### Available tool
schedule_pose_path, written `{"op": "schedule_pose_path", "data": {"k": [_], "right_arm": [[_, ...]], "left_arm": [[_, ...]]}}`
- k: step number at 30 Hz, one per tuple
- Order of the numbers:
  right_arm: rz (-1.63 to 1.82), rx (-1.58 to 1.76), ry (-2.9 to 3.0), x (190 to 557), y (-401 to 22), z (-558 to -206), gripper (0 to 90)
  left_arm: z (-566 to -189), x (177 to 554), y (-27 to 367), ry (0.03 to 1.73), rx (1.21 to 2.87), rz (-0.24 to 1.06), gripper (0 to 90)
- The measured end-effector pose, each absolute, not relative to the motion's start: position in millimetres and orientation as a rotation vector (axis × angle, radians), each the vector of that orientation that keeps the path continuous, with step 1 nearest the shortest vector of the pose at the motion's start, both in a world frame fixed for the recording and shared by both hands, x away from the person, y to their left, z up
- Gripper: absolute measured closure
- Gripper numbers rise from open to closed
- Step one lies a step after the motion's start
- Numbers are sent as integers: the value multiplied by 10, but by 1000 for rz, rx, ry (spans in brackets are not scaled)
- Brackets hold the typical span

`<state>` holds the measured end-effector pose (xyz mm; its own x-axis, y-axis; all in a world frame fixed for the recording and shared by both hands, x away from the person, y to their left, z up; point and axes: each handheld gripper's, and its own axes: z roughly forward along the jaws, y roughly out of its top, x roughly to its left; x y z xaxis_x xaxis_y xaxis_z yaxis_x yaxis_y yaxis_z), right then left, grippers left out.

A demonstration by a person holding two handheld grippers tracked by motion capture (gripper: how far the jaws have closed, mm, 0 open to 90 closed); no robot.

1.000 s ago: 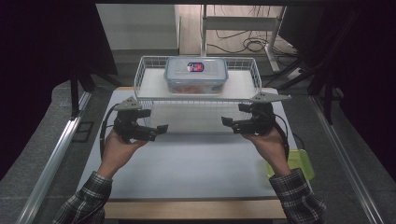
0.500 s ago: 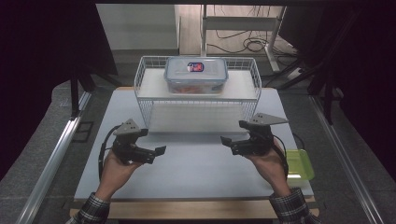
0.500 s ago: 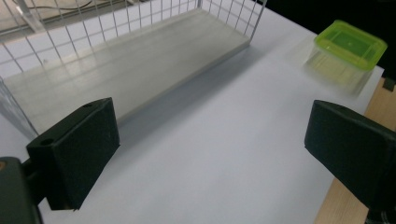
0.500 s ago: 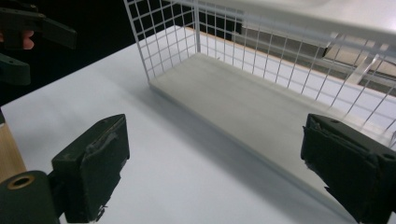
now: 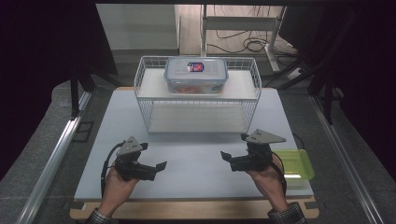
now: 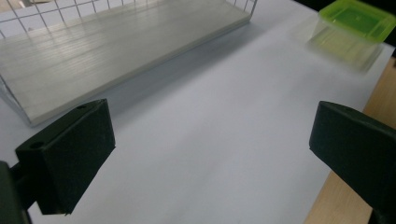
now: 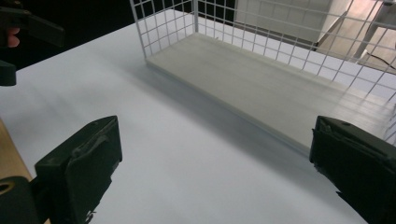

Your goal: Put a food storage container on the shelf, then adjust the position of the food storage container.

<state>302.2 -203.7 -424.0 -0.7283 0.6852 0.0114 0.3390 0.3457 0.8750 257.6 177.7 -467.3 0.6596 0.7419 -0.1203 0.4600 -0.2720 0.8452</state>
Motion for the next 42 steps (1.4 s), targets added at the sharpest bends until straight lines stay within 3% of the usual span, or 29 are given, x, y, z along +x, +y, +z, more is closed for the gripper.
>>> {"op": "schedule_pose_path", "data": {"k": [6, 14, 25, 29, 32, 38, 40, 42], "right_arm": [[1317, 928, 2251, 2895, -2048, -4426, 28], [1281, 974, 2314, 2773, -2052, -4678, 25], [1161, 1090, 2307, 2897, -2229, -4696, 7], [1134, 1137, 2261, 2936, -2406, -4649, 145], [1110, 1180, 2218, 2954, -2588, -4596, 322], [1020, 1250, 2251, 2985, -3066, -4567, 786], [981, 1262, 2244, 2974, -3187, -4577, 886], [968, 1291, 2216, 2972, -3304, -4570, 893]], "left_arm": [[-4833, 2382, 1796, 903, 1849, 396, 26], [-5031, 2259, 1781, 921, 1954, 459, 38], [-5139, 2293, 1883, 959, 1944, 464, 41], [-5141, 2290, 1875, 953, 1951, 477, 39], [-5148, 2294, 1883, 958, 1950, 472, 40], [-5168, 2309, 1879, 961, 1952, 460, 40], [-5167, 2307, 1871, 953, 1949, 457, 40], [-5165, 2305, 1864, 946, 1953, 460, 40]]}}
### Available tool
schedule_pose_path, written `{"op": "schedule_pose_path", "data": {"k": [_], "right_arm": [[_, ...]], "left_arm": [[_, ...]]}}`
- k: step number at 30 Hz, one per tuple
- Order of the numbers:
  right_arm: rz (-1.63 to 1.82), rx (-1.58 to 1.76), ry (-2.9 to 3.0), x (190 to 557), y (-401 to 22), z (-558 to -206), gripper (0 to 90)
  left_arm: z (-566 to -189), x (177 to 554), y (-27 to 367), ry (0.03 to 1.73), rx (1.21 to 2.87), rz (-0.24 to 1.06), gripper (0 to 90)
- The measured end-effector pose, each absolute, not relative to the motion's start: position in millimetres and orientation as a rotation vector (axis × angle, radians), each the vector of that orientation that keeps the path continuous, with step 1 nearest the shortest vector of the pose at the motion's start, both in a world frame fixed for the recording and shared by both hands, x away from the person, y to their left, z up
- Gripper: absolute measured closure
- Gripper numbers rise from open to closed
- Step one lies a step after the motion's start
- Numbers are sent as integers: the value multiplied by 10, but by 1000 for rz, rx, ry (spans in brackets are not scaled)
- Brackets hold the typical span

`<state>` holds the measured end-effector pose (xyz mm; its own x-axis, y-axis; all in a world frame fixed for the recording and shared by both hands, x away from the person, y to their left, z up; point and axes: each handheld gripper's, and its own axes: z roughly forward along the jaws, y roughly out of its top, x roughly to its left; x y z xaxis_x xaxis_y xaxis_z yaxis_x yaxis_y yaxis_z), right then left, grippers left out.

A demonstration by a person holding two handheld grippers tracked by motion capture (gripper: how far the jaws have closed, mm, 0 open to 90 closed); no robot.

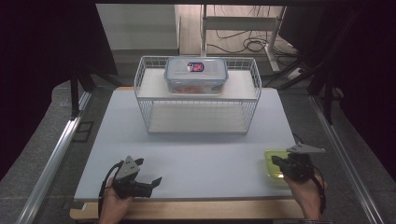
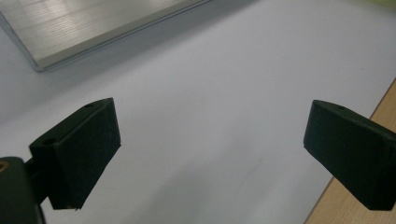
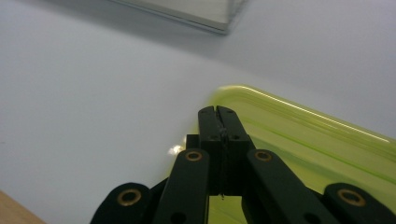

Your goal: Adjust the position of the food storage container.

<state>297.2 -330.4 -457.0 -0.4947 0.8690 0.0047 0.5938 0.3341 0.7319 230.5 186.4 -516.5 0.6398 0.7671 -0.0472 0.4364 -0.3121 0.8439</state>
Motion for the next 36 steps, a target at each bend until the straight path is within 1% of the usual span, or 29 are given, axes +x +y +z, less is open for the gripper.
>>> {"op": "schedule_pose_path", "data": {"k": [7, 13, 22, 27, 36], "right_arm": [[935, 1422, 2039, 2945, -3708, -4491, 894], [902, 1508, 1977, 2933, -4031, -4546, 893], [780, 1602, 1877, 2923, -4335, -4667, 892], [725, 1614, 1934, 2969, -4306, -4752, 892], [766, 1577, 2022, 3006, -4081, -4741, 893]], "left_arm": [[-5169, 2309, 1872, 949, 1947, 455, 40], [-5165, 2328, 1951, 974, 1914, 446, 39], [-5175, 2336, 1964, 985, 1912, 438, 39], [-5171, 2333, 1977, 984, 1908, 436, 38], [-5177, 2345, 2014, 997, 1887, 415, 40]]}}
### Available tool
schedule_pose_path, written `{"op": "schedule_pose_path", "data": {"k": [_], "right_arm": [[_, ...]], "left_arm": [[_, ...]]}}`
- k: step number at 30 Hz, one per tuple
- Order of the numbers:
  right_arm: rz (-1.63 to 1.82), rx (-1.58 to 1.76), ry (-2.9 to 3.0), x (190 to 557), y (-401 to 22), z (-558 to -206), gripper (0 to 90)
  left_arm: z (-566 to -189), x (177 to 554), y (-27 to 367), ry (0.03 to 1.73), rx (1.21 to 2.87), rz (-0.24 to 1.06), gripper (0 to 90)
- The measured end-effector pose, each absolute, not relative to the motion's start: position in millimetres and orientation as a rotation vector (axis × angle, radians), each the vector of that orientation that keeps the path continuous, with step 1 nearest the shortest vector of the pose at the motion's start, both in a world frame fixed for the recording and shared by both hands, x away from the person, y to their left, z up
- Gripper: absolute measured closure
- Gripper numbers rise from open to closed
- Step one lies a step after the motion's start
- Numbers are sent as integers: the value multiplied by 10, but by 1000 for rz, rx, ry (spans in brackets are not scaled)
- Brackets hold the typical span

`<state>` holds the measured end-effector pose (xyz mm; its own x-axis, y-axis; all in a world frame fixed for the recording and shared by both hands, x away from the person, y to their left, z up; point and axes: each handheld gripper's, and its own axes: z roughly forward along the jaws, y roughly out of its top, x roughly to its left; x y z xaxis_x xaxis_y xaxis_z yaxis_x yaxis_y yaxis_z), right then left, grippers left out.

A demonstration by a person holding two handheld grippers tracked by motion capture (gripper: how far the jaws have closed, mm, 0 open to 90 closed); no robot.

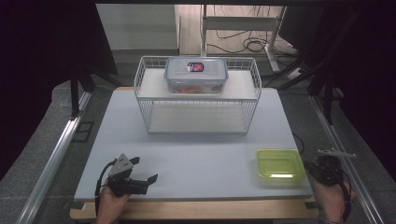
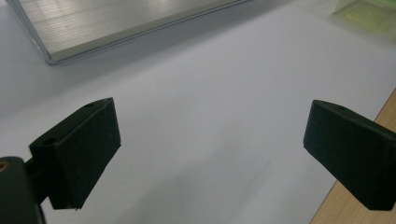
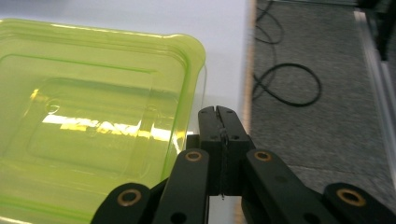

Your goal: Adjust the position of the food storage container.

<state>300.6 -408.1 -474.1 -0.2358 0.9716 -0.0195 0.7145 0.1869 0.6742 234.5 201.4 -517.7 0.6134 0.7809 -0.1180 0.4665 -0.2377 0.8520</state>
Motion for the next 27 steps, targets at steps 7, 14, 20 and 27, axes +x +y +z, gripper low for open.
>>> {"op": "schedule_pose_path", "data": {"k": [7, 14, 20, 27], "right_arm": [[795, 1534, 2102, 3025, -3825, -4732, 892], [833, 1489, 2176, 3030, -3604, -4742, 892], [864, 1451, 2227, 3031, -3432, -4751, 892], [941, 1408, 2281, 3026, -3208, -4753, 892]], "left_arm": [[-5181, 2345, 2008, 998, 1894, 418, 40], [-5175, 2340, 2011, 984, 1887, 408, 39], [-5183, 2345, 1990, 987, 1910, 399, 40], [-5192, 2342, 1983, 993, 1926, 386, 40]]}}
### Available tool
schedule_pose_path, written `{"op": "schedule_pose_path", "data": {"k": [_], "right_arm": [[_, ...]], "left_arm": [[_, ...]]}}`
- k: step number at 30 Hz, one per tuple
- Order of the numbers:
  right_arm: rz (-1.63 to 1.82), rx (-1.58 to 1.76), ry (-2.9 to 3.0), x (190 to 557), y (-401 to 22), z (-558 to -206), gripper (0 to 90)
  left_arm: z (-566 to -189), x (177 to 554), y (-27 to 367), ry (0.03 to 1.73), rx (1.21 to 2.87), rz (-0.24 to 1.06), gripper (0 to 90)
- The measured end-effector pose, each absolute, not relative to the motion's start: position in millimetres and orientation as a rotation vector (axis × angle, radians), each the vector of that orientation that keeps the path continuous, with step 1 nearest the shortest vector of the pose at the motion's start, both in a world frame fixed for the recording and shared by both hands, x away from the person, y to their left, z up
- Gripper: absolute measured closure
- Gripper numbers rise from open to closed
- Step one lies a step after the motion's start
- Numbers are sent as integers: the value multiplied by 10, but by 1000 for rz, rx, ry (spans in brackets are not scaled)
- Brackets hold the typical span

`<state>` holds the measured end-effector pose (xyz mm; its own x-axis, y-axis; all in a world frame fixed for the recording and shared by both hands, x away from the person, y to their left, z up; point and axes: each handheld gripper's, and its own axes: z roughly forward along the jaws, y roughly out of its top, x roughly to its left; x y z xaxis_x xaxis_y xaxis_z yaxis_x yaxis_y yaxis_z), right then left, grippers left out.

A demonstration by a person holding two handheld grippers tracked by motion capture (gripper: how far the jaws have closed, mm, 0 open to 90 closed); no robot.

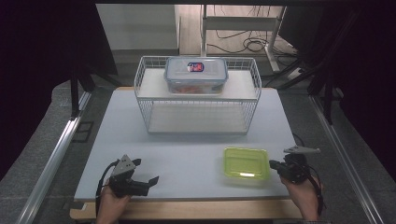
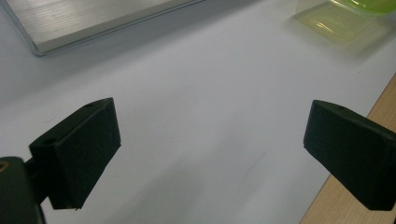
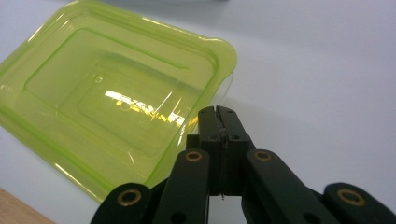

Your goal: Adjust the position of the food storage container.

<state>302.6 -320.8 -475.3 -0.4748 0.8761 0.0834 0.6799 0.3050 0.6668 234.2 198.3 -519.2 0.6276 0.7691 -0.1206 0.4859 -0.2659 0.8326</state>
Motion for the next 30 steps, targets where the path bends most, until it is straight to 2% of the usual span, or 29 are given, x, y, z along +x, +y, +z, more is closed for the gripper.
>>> {"op": "schedule_pose_path", "data": {"k": [30], "right_arm": [[1025, 1137, 2417, 3170, -2196, -4836, 892]], "left_arm": [[-5222, 2232, 1919, 989, 2015, 392, 42]]}}
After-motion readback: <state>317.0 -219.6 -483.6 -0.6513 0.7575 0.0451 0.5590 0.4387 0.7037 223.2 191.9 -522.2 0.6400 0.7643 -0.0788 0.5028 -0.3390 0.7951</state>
